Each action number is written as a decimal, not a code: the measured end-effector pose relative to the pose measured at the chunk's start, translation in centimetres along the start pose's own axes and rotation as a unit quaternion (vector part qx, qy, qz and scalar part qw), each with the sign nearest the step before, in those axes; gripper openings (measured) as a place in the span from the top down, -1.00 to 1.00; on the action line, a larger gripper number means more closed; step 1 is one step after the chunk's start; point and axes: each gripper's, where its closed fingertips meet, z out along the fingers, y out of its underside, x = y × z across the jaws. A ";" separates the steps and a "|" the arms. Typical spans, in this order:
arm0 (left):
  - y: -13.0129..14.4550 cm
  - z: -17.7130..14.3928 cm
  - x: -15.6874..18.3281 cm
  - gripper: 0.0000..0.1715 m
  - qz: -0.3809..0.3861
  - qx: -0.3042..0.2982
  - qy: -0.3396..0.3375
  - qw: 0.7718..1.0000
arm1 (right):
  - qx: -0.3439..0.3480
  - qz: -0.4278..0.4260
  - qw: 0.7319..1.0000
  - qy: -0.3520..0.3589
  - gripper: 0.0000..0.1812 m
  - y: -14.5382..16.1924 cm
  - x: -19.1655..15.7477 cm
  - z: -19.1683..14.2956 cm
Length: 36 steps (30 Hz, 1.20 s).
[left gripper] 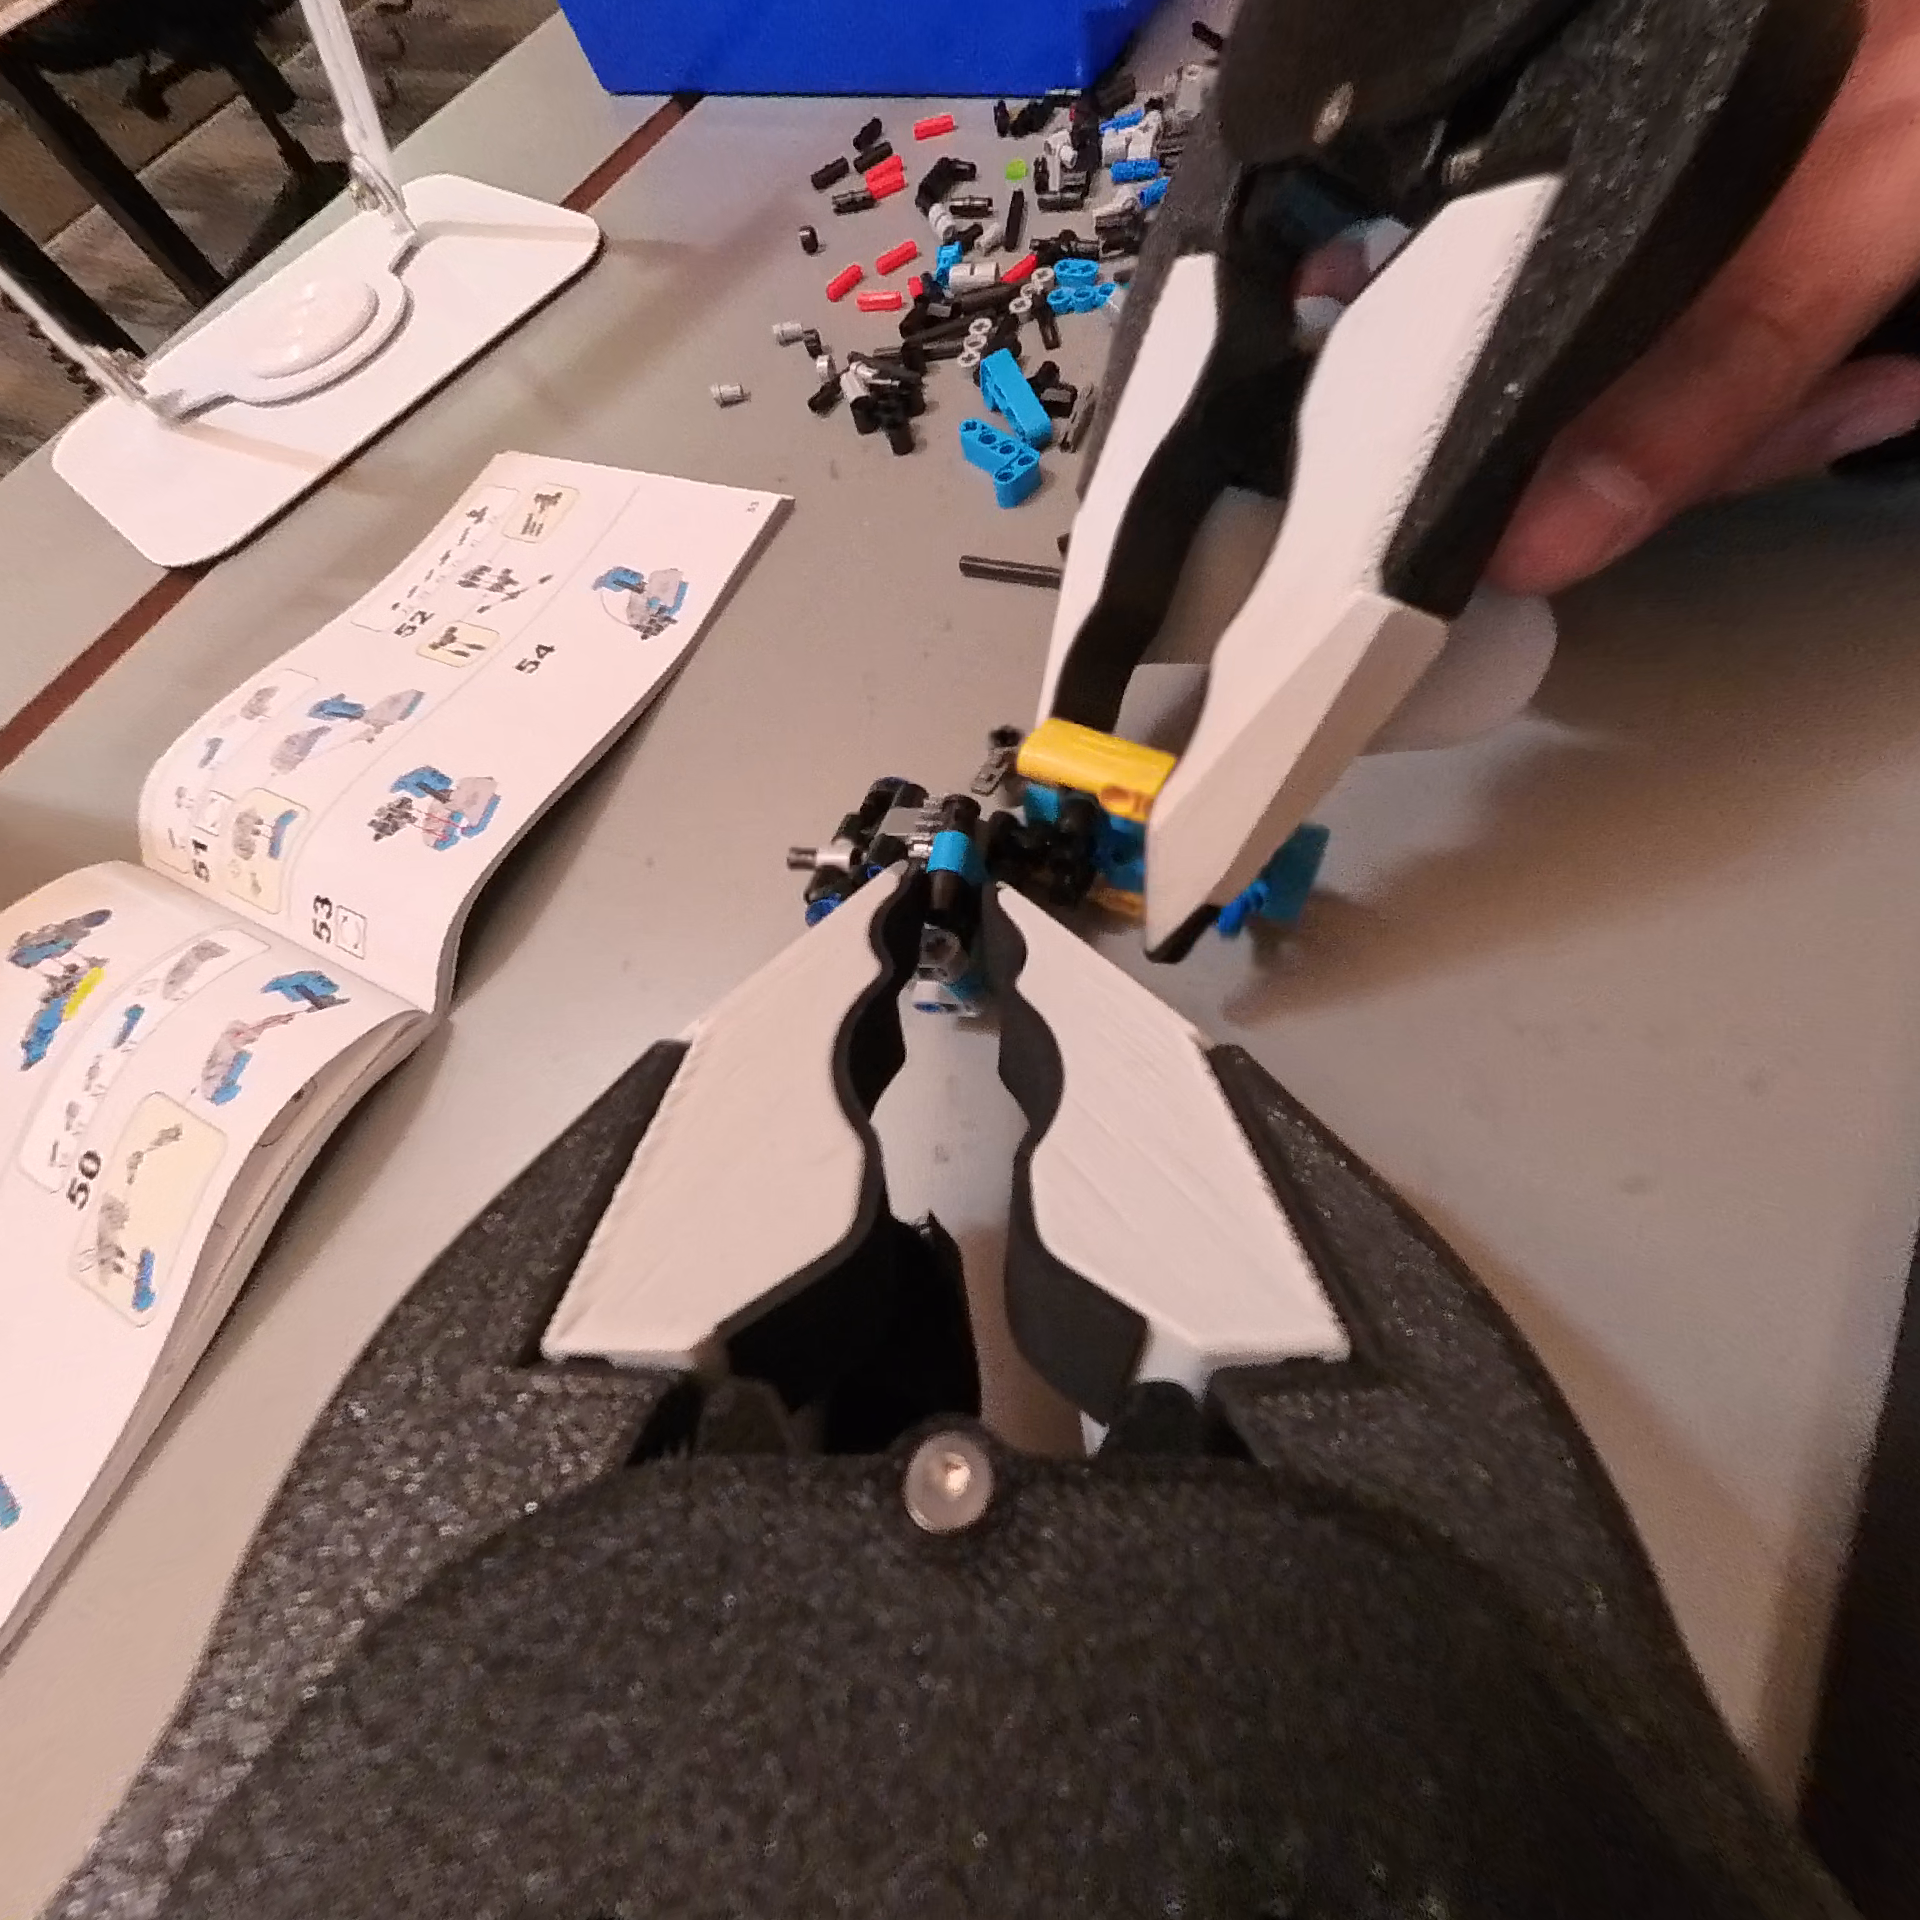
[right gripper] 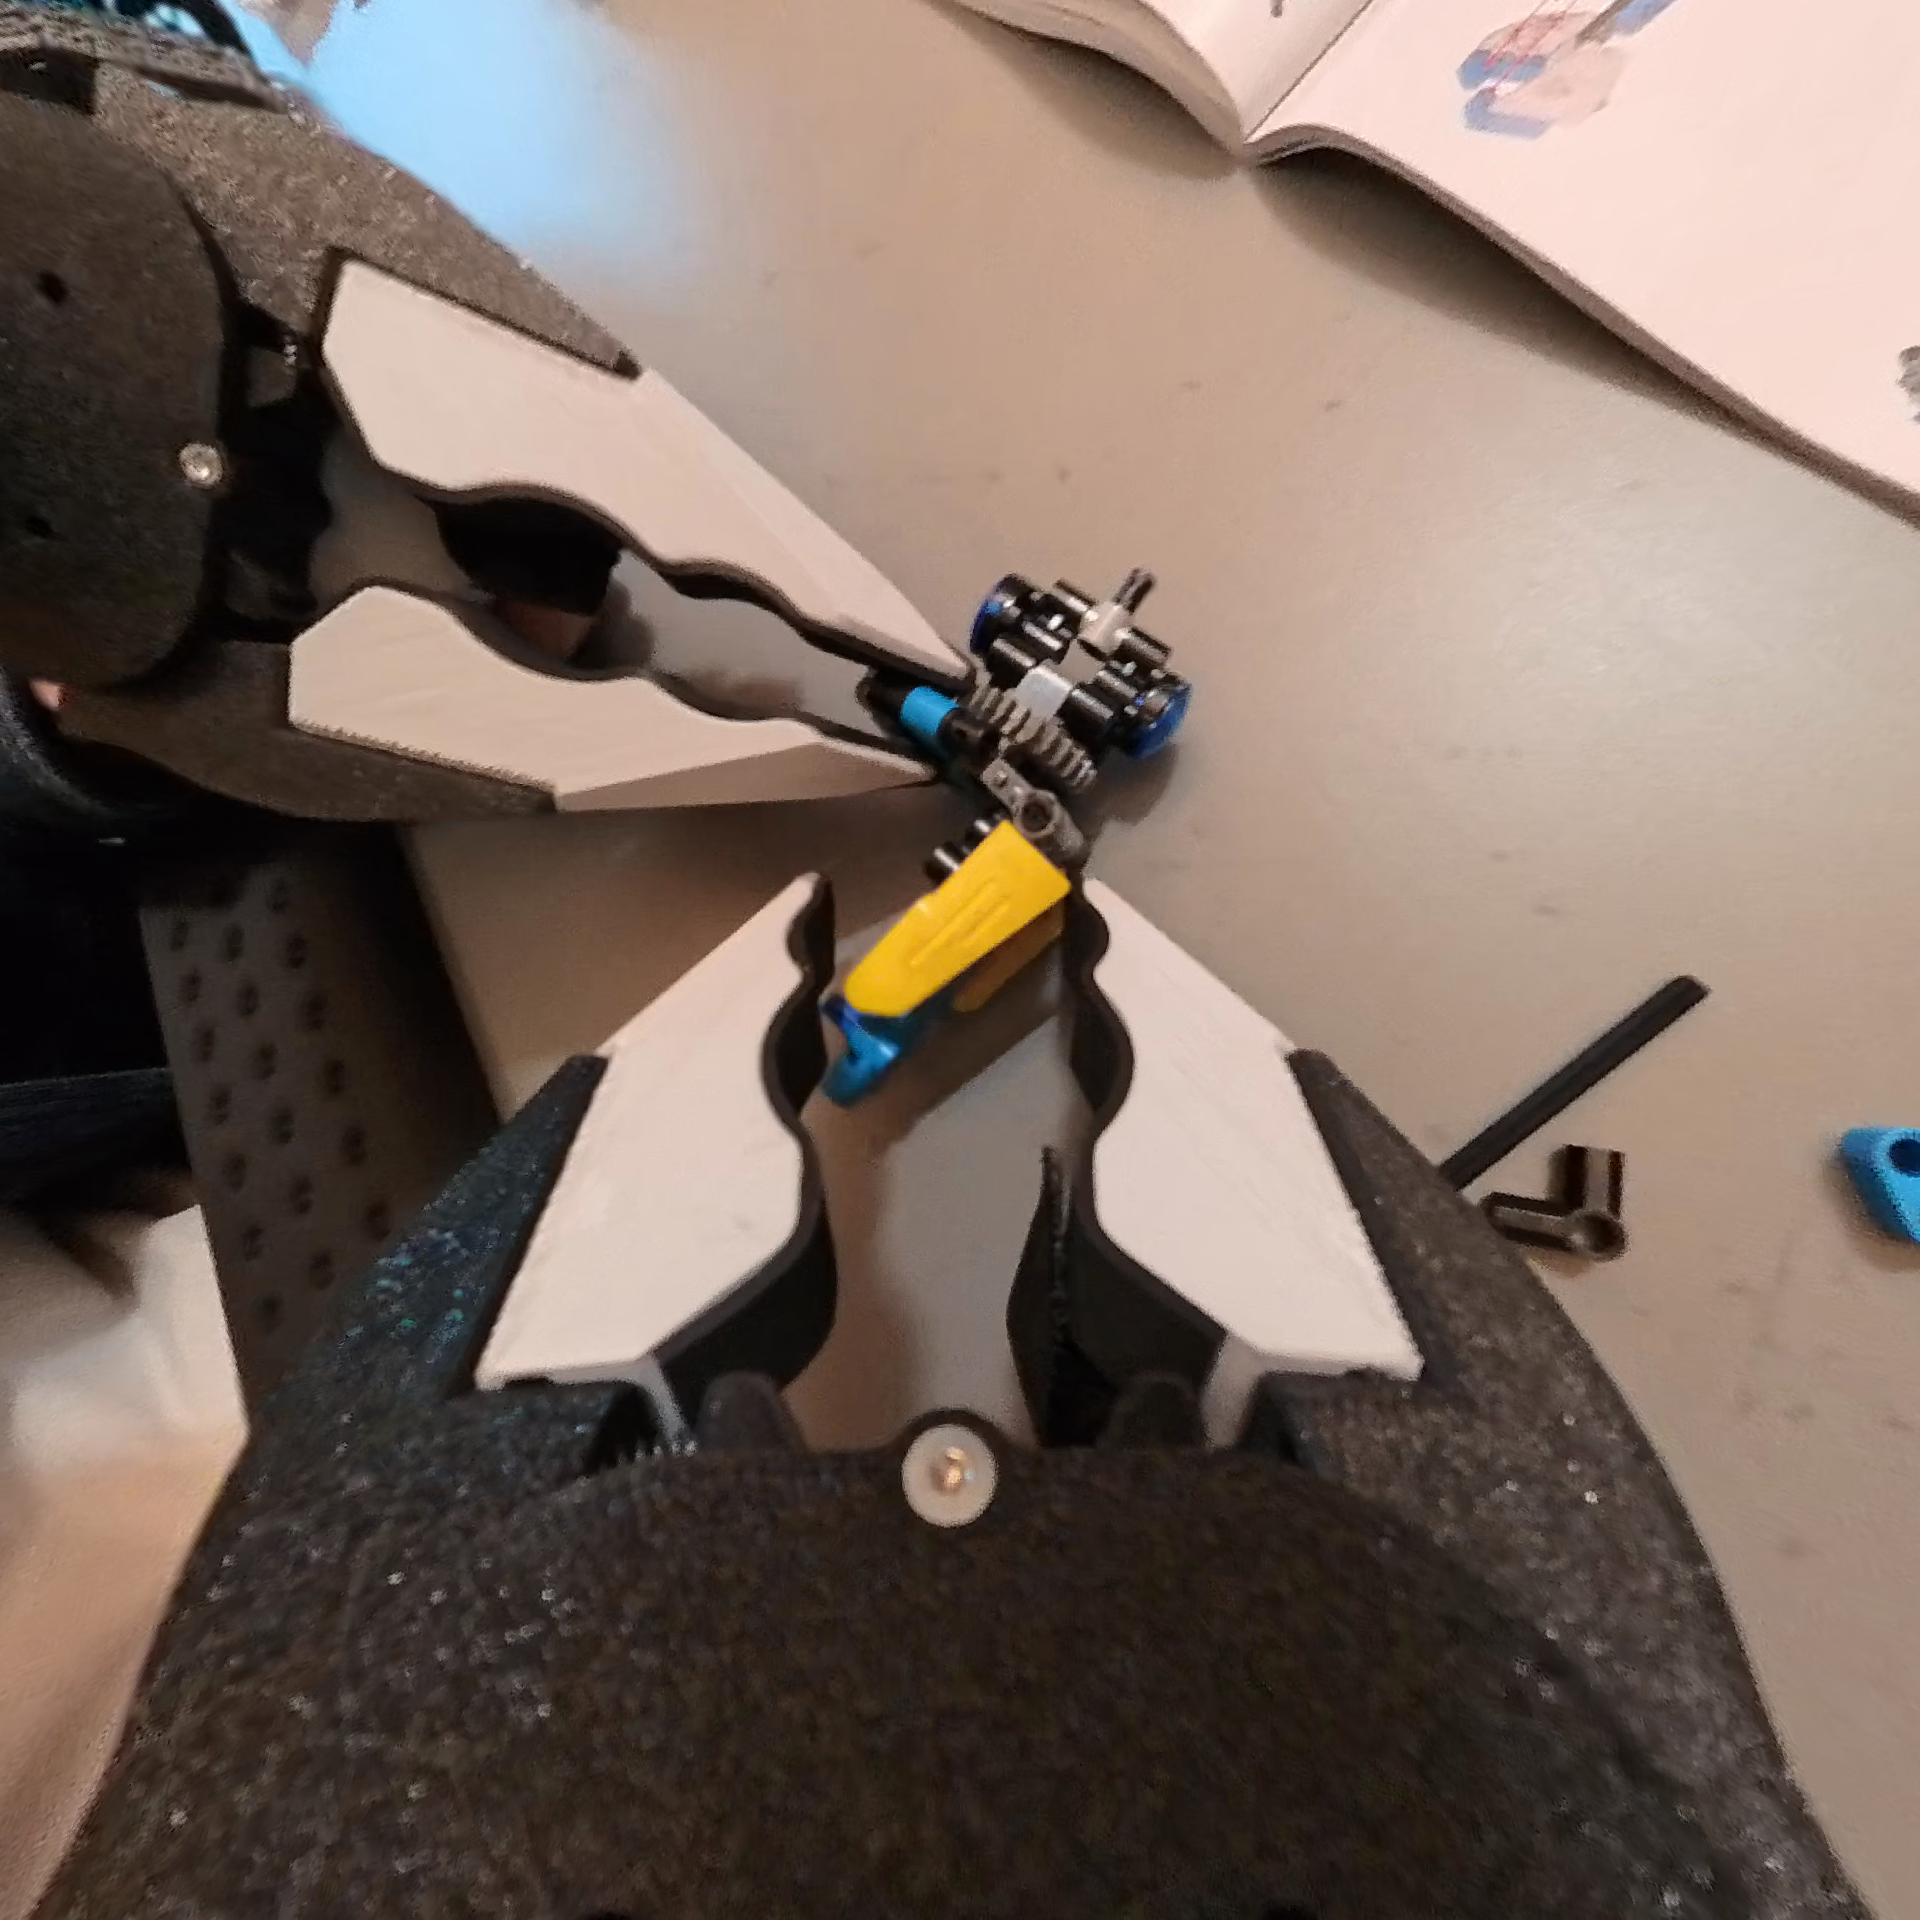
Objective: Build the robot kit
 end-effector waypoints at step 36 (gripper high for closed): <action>-0.1 0.0 0.3 0.89 0.029 -0.001 -0.016 0.999 | 0.035 -0.003 0.994 0.104 0.82 -0.8 2.0 -0.3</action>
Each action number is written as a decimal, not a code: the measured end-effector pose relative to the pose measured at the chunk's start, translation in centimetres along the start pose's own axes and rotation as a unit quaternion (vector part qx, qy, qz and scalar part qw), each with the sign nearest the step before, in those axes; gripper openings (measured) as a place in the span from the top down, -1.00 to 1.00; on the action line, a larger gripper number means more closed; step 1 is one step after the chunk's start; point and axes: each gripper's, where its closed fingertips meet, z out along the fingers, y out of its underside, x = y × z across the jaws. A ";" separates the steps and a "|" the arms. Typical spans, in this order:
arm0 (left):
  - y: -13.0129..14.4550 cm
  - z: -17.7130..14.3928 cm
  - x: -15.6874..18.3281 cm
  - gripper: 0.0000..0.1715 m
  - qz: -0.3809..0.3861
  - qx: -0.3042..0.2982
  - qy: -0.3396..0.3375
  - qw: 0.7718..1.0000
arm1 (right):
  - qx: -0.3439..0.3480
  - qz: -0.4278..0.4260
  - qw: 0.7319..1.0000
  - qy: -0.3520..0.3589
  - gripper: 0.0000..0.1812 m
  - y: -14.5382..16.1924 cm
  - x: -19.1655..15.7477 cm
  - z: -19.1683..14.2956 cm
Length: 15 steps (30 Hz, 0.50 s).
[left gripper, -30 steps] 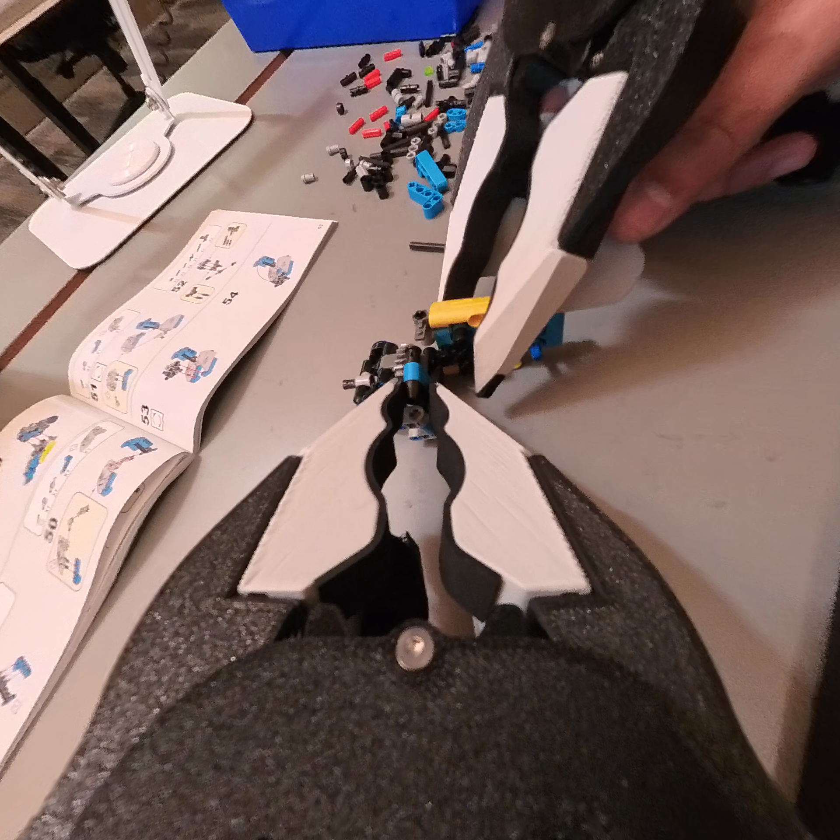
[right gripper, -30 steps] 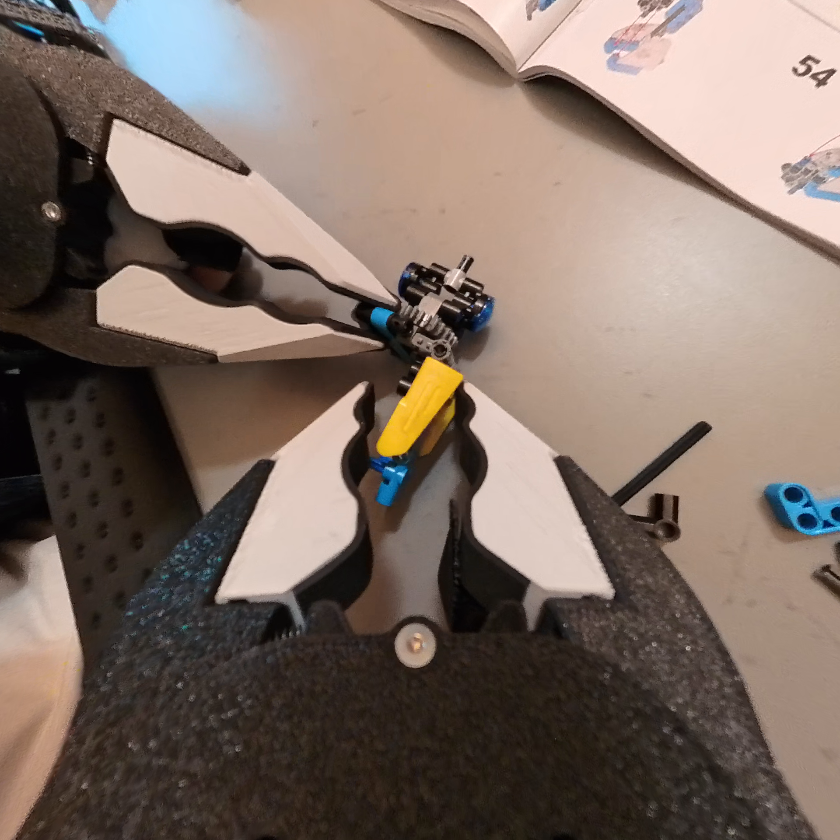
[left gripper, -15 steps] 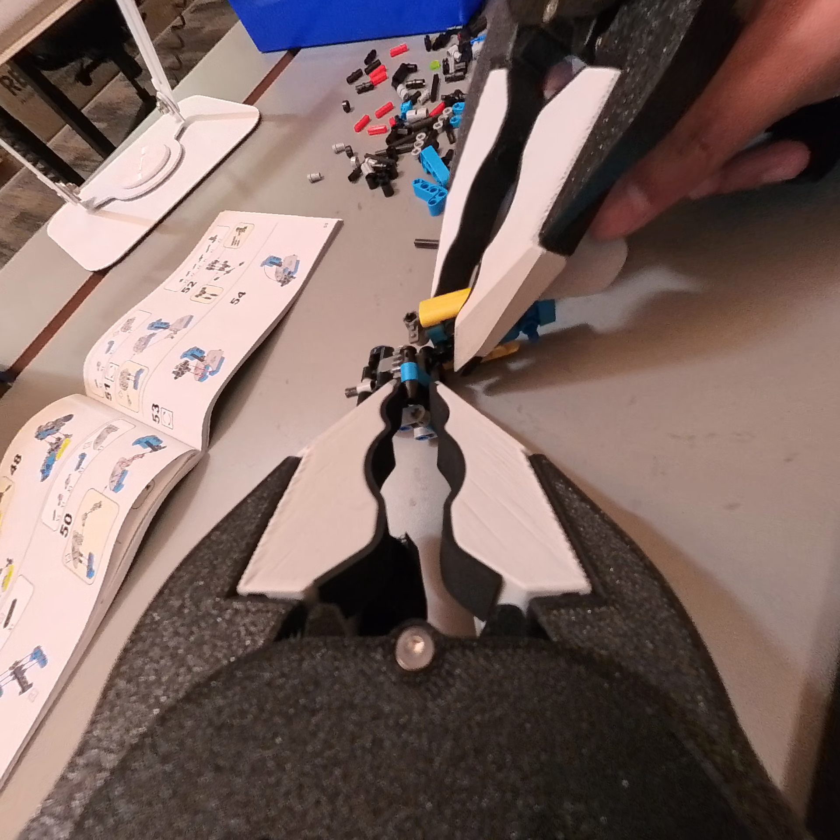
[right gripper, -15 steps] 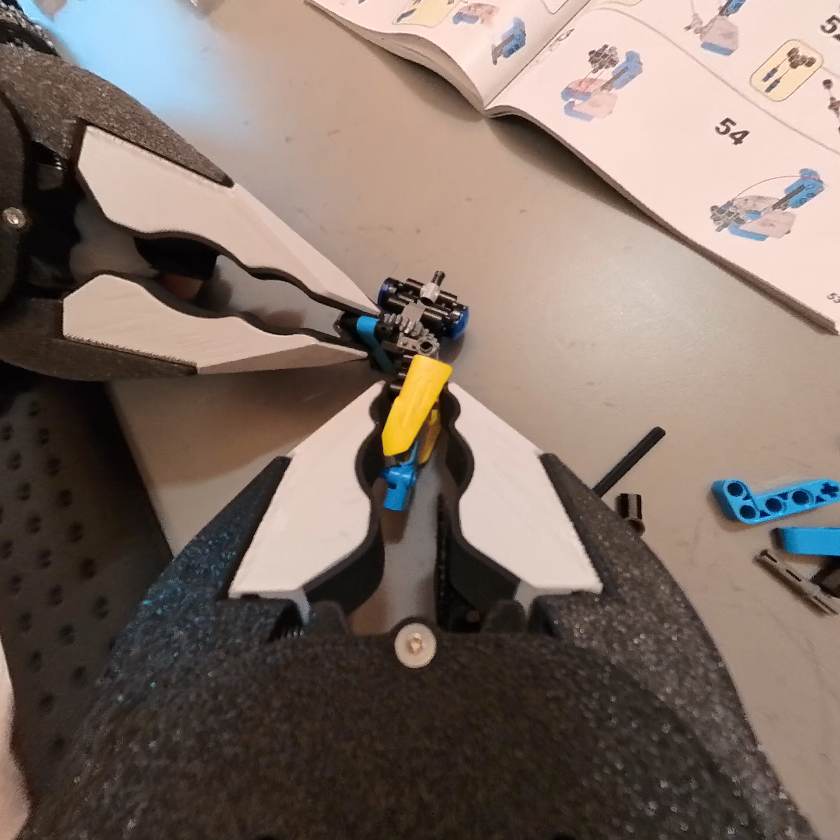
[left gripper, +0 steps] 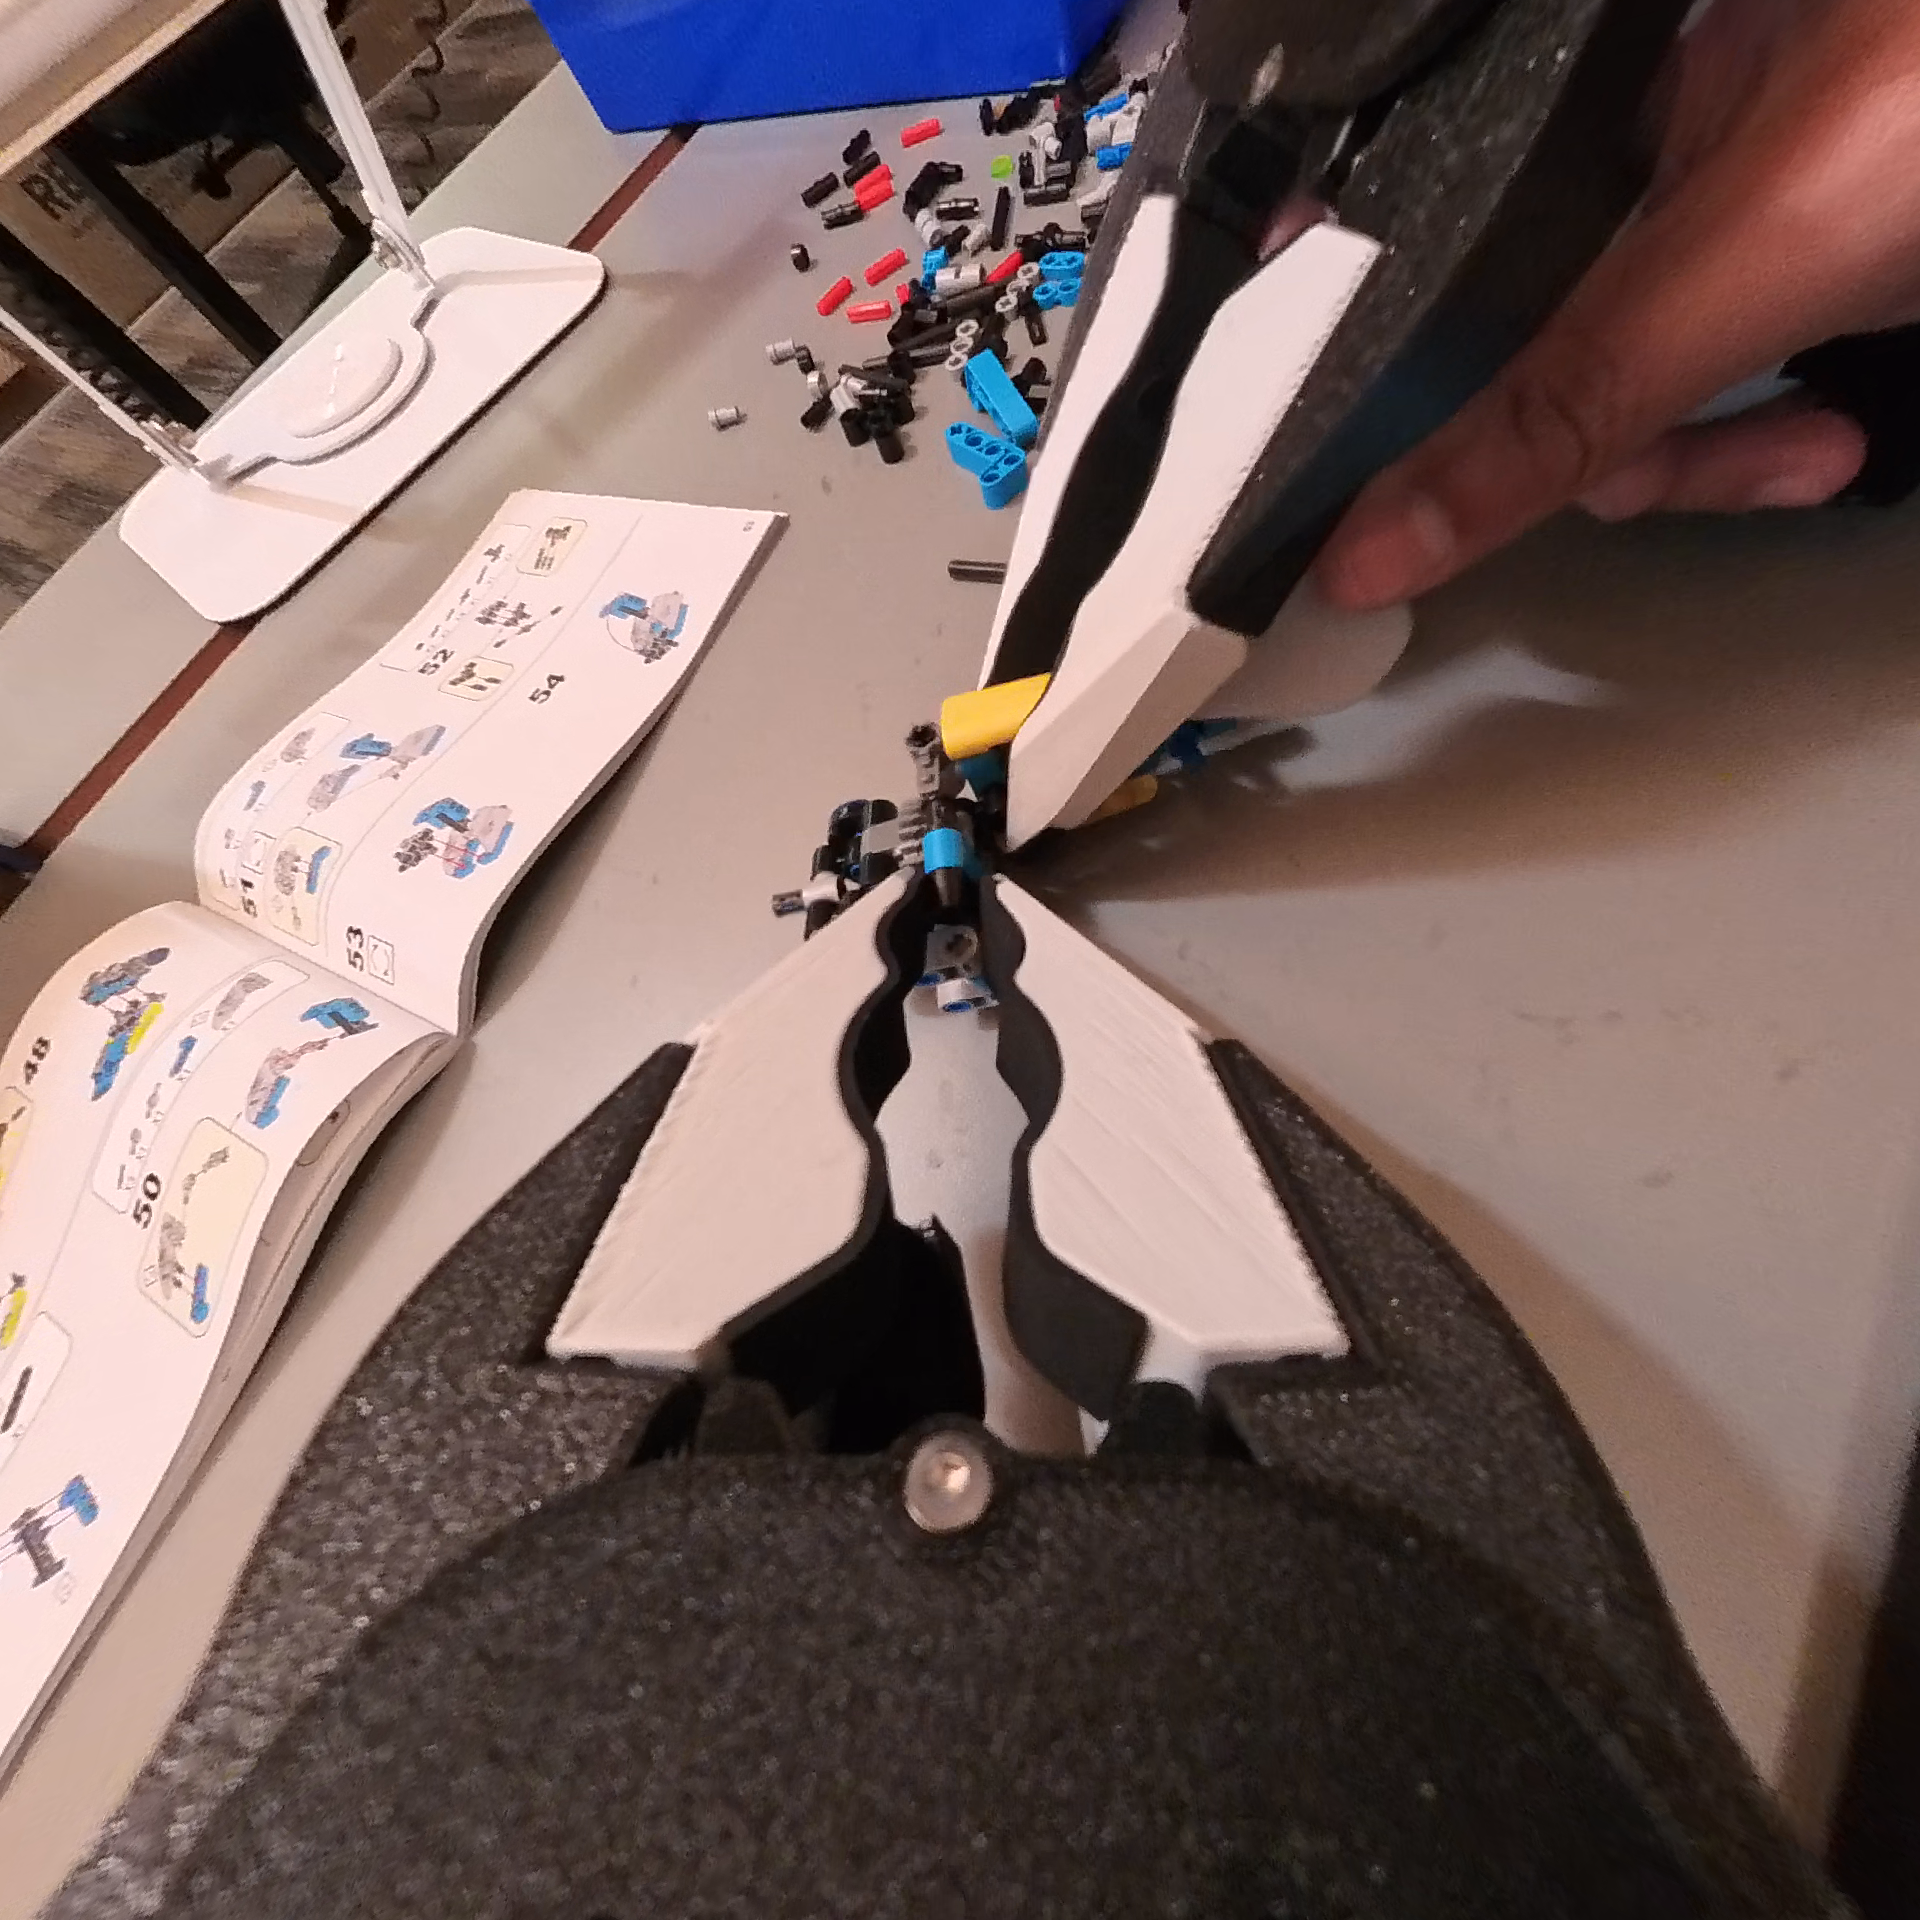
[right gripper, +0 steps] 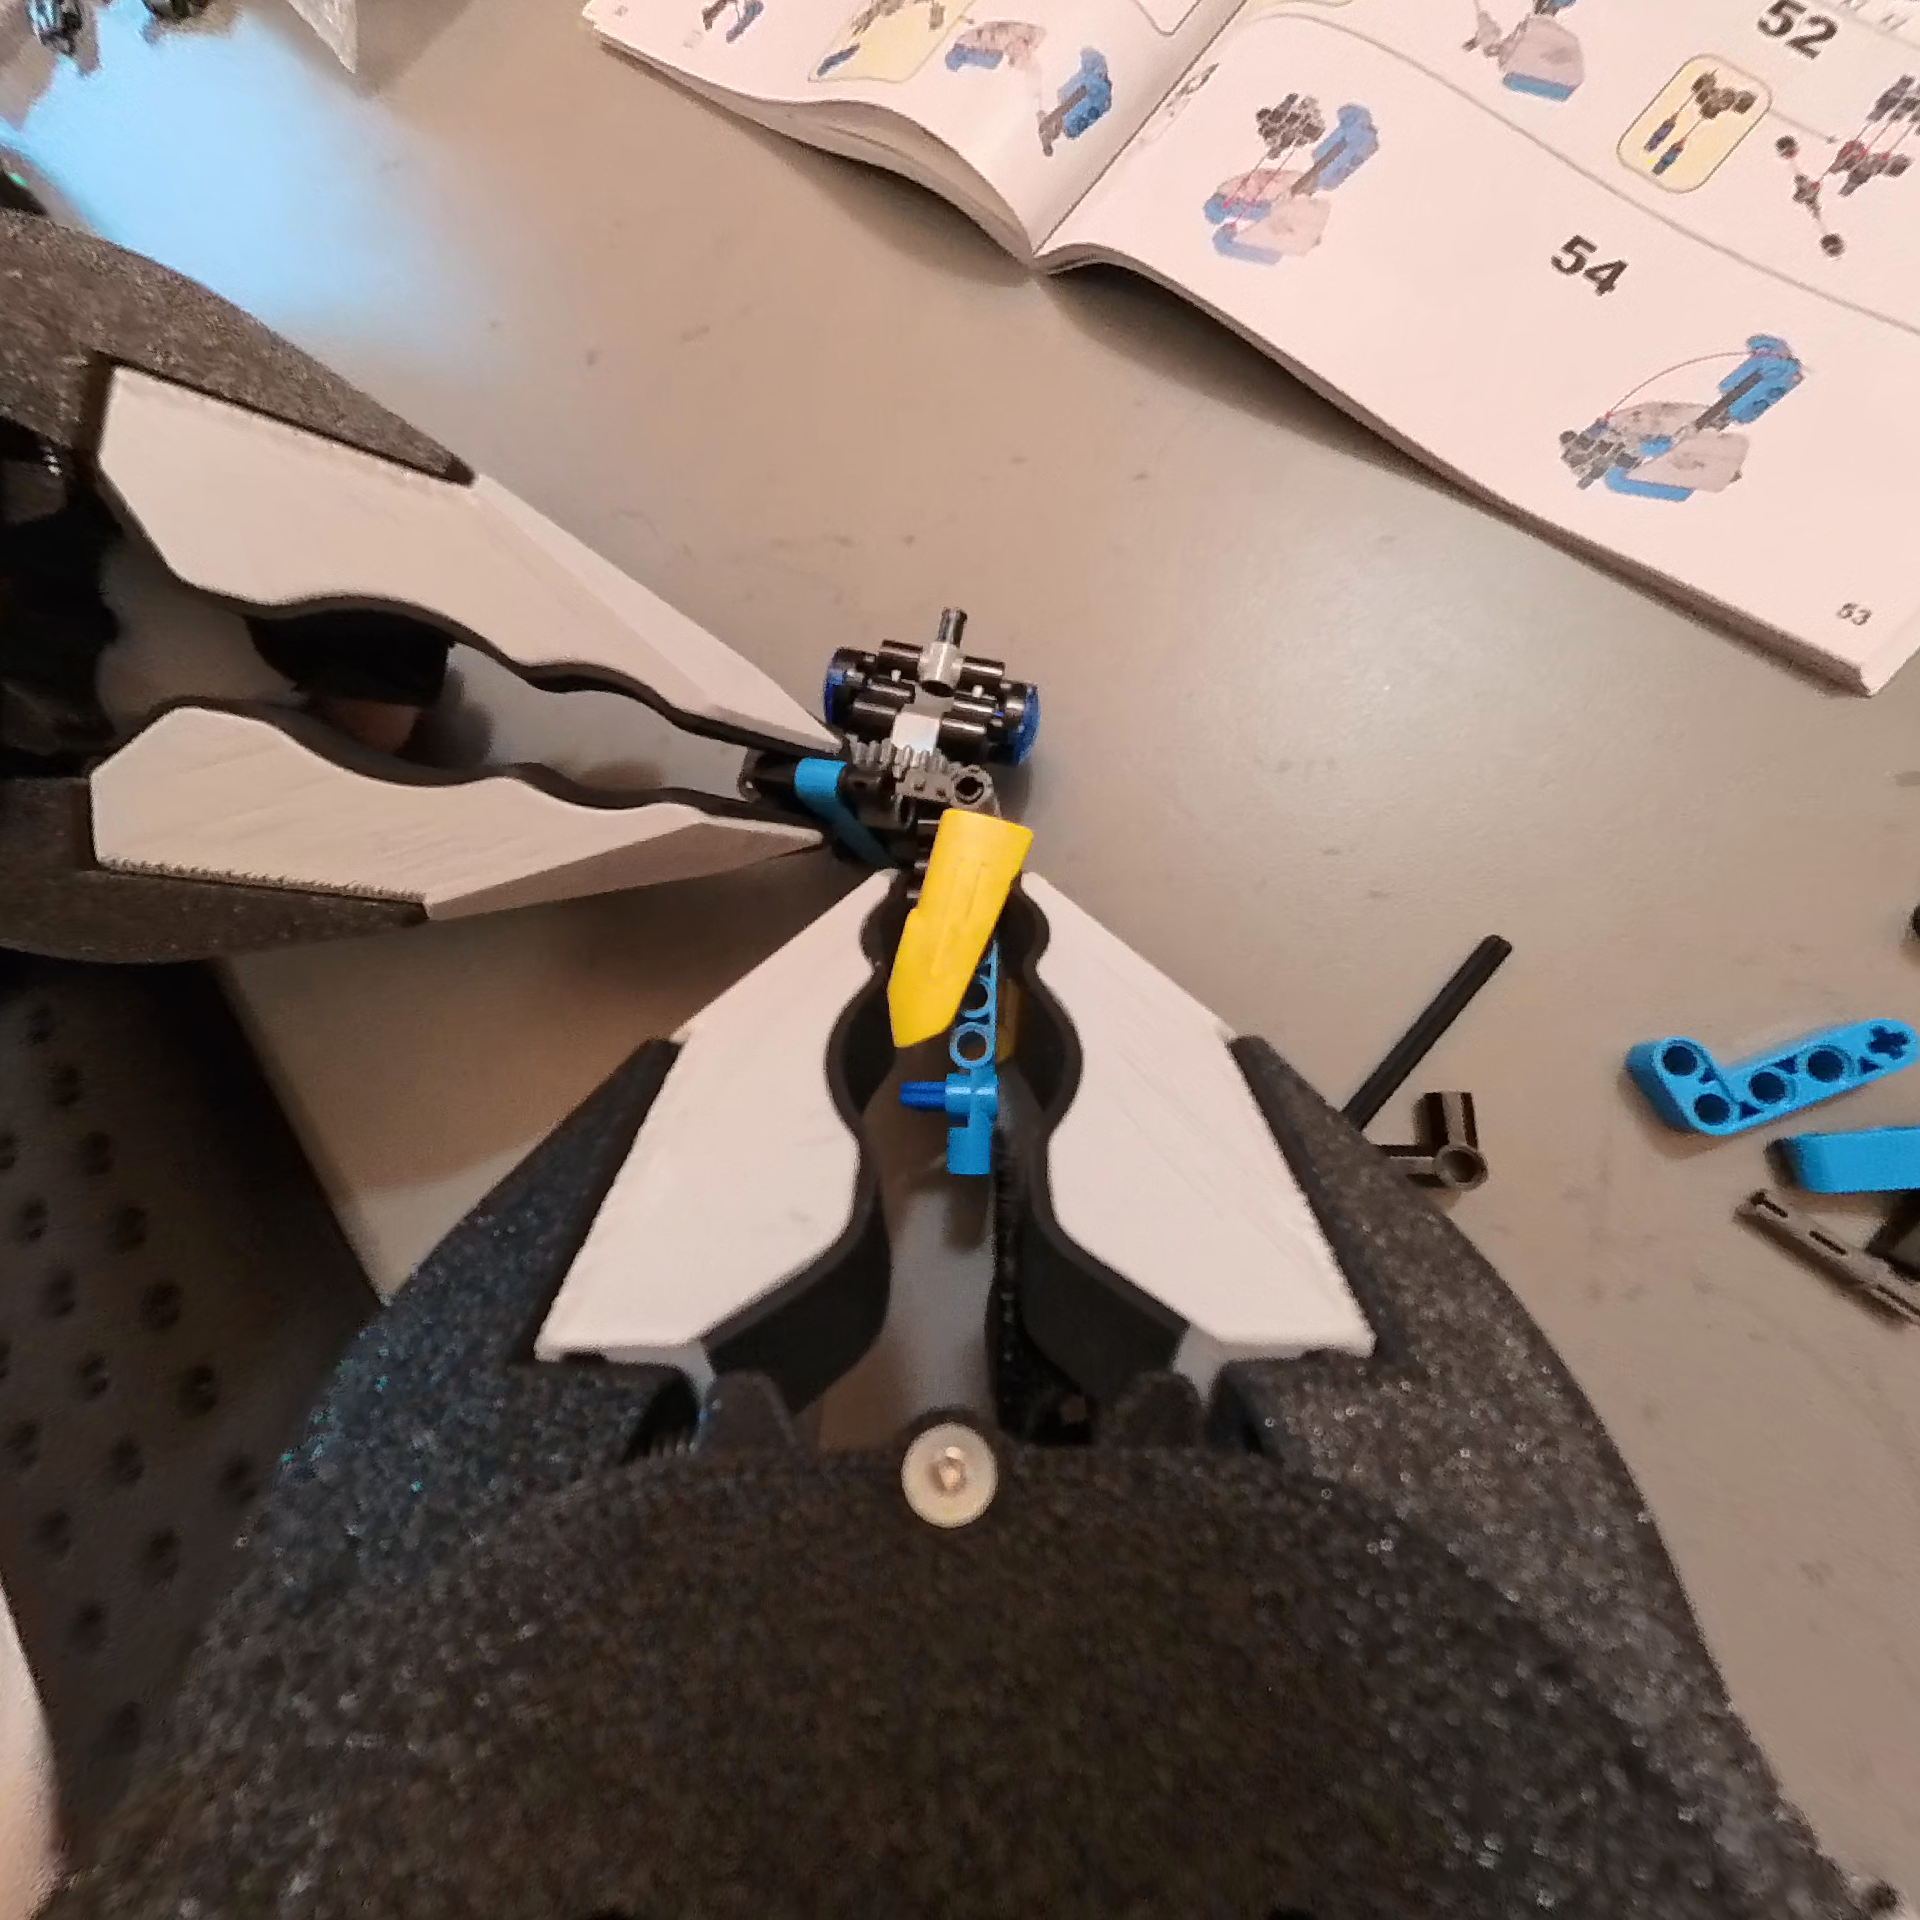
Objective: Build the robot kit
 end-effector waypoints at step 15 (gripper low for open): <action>-0.1 0.1 0.1 0.90 -0.018 0.002 0.019 1.000 | -0.015 -0.125 0.991 0.035 0.81 0.0 0.2 0.1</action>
